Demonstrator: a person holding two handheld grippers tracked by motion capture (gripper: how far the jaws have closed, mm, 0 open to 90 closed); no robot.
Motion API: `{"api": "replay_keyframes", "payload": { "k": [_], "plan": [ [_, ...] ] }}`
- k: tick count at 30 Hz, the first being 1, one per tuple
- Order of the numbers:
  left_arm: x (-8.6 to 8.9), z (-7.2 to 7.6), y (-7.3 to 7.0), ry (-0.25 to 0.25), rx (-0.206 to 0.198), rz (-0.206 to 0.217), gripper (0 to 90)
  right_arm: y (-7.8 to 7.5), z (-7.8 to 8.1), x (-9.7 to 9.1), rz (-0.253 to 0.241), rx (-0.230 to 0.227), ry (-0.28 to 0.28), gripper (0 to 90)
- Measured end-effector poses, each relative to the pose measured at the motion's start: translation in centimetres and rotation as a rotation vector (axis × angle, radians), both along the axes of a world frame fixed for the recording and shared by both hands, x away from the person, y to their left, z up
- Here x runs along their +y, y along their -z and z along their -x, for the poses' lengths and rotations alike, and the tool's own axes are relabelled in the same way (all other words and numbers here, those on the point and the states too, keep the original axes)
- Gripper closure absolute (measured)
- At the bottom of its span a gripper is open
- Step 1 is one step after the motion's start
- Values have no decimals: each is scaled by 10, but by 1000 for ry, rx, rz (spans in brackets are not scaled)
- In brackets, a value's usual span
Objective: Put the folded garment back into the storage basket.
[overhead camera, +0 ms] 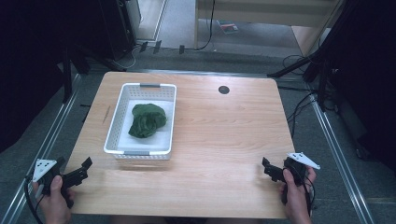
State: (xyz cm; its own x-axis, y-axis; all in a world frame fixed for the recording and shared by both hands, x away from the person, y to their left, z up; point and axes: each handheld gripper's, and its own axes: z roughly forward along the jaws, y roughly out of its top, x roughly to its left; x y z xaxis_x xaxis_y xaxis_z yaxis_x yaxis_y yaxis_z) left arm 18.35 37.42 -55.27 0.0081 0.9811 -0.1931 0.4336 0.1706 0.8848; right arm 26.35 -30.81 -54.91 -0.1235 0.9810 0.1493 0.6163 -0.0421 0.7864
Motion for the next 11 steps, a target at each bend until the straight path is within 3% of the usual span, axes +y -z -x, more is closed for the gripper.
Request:
{"api": "replay_keyframes", "payload": {
  "k": [11],
  "plan": [
    [3, -1, 0, -8, 9, 29, 0, 0, 0, 0, 8, 8, 2, 19]
  ]
}}
